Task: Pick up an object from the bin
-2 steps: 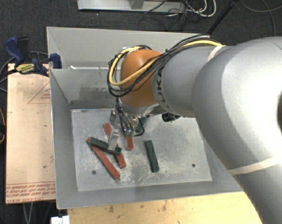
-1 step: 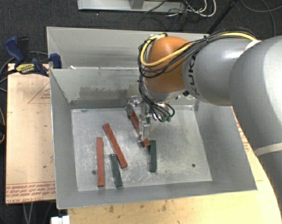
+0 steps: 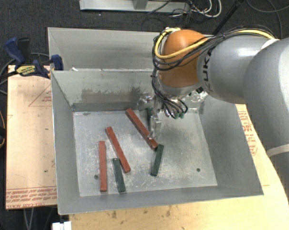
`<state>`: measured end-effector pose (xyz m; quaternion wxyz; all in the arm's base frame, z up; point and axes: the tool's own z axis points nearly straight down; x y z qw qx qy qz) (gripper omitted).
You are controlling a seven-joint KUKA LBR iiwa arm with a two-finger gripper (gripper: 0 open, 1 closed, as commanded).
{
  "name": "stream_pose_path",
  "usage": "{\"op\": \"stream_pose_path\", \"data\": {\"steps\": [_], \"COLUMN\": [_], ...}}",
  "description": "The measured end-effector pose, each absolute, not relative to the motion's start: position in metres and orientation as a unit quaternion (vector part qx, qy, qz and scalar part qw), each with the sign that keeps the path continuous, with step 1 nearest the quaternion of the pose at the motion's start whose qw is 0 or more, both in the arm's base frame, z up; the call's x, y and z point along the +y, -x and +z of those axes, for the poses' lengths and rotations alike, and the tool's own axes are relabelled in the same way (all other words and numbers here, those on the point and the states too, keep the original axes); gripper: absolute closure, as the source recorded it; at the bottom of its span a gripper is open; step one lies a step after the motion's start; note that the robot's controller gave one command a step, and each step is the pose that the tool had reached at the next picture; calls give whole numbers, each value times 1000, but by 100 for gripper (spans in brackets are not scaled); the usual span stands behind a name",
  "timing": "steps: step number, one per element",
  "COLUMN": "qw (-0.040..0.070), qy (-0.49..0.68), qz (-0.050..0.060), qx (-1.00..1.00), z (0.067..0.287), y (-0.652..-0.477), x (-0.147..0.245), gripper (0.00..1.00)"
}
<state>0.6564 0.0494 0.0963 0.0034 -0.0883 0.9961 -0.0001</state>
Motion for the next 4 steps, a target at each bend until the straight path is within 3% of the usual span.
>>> {"op": "stream_pose_path", "data": {"steps": [1, 2, 3, 4], "qw": [1, -1, 0, 0], "qy": [-233, -221, -222, -207], "qz": [0, 0, 0, -1], "qx": [972, 975, 975, 978], "z": [126, 82, 84, 100], "y": [-639, -644, -645, -621], "x": [36, 69, 68, 39], "gripper": [0, 0, 100, 100]}}
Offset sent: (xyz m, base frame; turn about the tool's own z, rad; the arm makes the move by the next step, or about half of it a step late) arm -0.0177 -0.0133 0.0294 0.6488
